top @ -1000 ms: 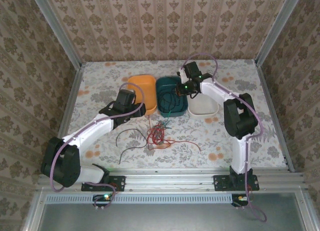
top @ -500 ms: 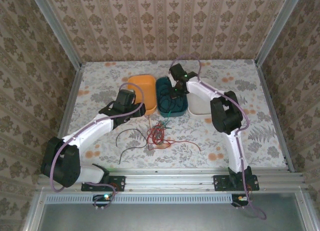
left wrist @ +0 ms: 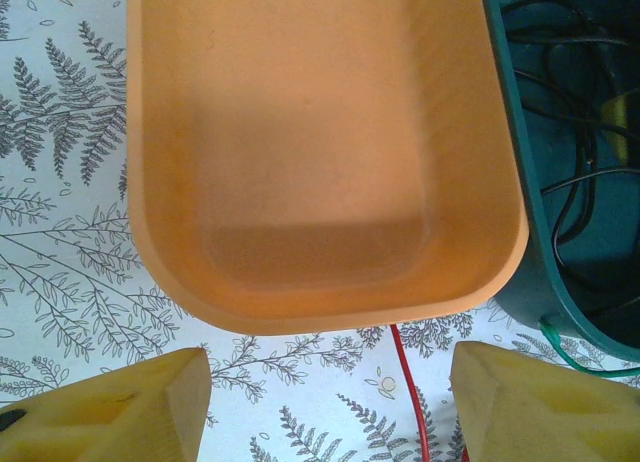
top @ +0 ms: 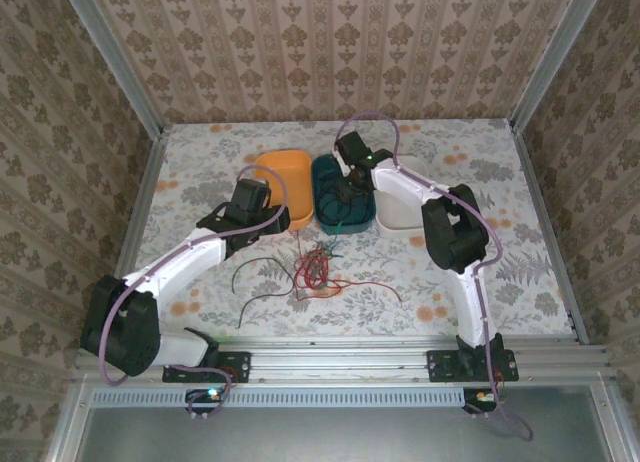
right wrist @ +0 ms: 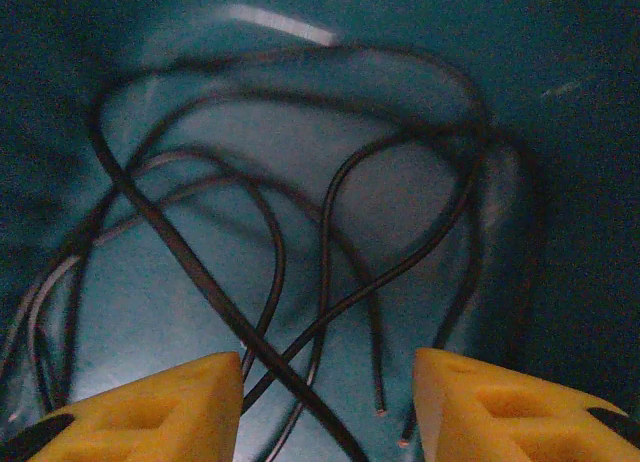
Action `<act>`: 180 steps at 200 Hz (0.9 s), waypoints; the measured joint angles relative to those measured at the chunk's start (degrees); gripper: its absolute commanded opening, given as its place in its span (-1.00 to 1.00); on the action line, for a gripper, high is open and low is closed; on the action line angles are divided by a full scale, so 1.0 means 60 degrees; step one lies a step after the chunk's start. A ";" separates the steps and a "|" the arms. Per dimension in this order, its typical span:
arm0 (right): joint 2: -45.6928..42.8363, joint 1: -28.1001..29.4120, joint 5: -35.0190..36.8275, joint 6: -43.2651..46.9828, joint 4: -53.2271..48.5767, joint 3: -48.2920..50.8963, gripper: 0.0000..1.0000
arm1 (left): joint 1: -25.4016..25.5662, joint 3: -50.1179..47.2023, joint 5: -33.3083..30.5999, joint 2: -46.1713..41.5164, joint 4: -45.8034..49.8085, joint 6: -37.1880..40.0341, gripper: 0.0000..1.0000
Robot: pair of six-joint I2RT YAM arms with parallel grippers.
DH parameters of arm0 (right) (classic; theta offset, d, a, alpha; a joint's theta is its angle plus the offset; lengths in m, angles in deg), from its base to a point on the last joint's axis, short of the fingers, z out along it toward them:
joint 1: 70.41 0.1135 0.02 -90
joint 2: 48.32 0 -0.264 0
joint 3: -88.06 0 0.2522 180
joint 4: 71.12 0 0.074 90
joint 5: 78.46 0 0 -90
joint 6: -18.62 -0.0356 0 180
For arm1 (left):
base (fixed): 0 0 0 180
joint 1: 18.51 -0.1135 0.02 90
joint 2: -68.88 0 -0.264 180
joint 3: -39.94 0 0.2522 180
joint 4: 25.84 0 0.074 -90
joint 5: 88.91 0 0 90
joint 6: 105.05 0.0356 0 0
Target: Untangle the cables
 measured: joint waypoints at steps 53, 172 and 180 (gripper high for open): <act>-0.1191 -0.0098 0.0510 0.0000 0.1013 0.0033 0.08 | -0.0022 0.0000 -0.0040 -0.0055 0.0284 0.0007 0.32; -0.4914 -0.0186 0.0528 -0.0616 0.1861 0.4022 0.06 | 0.0652 -0.1239 0.1202 -0.0149 0.2171 0.0095 0.30; -0.5078 -0.0186 0.0528 -0.0656 0.1865 0.4186 0.05 | 0.0648 -0.1228 0.1311 0.0091 0.2124 0.0095 0.28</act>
